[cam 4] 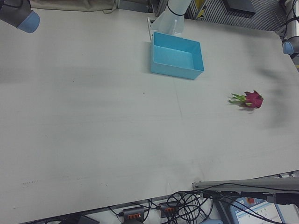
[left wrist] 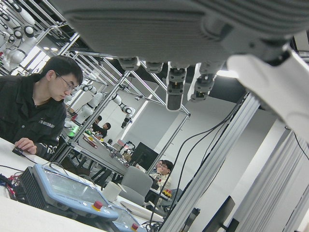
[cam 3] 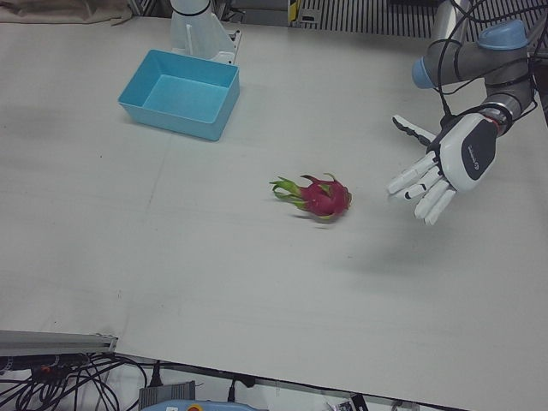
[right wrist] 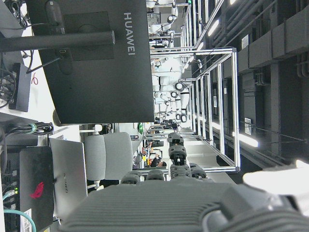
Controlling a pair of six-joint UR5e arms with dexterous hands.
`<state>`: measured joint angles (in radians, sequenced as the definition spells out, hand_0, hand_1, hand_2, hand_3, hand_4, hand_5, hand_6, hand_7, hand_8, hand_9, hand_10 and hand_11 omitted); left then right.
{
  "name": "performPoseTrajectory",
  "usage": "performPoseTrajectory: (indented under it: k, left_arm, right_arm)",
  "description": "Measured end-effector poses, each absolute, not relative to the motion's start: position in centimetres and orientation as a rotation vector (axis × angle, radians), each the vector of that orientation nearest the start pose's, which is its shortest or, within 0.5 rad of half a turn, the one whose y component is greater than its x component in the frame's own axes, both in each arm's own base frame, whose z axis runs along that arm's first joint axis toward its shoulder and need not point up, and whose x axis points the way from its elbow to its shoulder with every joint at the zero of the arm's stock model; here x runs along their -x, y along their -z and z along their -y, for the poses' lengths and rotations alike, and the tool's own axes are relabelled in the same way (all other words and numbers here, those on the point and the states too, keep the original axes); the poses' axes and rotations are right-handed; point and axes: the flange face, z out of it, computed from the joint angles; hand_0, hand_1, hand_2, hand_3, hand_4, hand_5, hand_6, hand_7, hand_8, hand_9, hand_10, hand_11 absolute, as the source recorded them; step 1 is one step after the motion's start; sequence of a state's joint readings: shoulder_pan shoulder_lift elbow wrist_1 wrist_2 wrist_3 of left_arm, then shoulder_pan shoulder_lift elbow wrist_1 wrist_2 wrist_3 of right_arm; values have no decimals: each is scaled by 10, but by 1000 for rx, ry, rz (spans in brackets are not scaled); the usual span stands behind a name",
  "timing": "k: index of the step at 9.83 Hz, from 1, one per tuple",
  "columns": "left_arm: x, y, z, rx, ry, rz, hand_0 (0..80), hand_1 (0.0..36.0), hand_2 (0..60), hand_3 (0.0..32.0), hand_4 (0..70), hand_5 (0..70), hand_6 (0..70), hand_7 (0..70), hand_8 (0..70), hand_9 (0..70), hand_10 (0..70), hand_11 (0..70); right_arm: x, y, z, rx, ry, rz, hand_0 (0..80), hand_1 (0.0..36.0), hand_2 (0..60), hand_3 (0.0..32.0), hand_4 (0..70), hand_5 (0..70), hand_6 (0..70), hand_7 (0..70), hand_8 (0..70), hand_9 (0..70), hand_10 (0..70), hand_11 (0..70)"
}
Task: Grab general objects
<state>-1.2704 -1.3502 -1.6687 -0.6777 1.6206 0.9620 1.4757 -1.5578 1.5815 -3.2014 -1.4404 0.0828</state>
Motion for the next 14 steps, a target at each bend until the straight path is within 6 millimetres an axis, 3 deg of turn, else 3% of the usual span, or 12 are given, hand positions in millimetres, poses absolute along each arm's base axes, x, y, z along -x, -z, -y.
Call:
performPoseTrajectory:
  k: [3,6,7,8,10,14]
  left_arm:
    - [-15,-649,443,-829,867,-2080,530,229,149,0,90,0,17,193,0,24,0,0]
    - [-42,-652,439,-910,747,-1972,546,280,240,0,1,0,0,156,0,17,0,0]
    - [-52,-653,438,-930,707,-1944,557,305,276,26,0,0,0,142,0,14,0,0]
    - [-61,-654,436,-952,668,-1914,575,326,289,82,0,0,0,131,0,12,0,0]
    - [-71,-657,434,-996,619,-1847,580,337,293,138,0,0,0,122,0,10,0,0]
    - [-74,-665,434,-1062,577,-1744,565,323,281,204,0,0,0,118,0,9,0,0]
  right_arm:
    - [-99,-681,505,-45,2200,-2126,0,0,0,0,0,0,0,0,0,0,0,0]
    - [-99,-681,504,-45,2200,-2126,0,0,0,0,0,0,0,0,0,0,0,0]
    - [-99,-681,504,-45,2200,-2126,0,0,0,0,0,0,0,0,0,0,0,0]
    - [-99,-681,504,-45,2200,-2126,0,0,0,0,0,0,0,0,0,0,0,0]
    - [-99,-681,504,-45,2201,-2126,0,0,0,0,0,0,0,0,0,0,0,0]
    - [-99,-681,505,-46,2200,-2126,0,0,0,0,0,0,0,0,0,0,0,0]
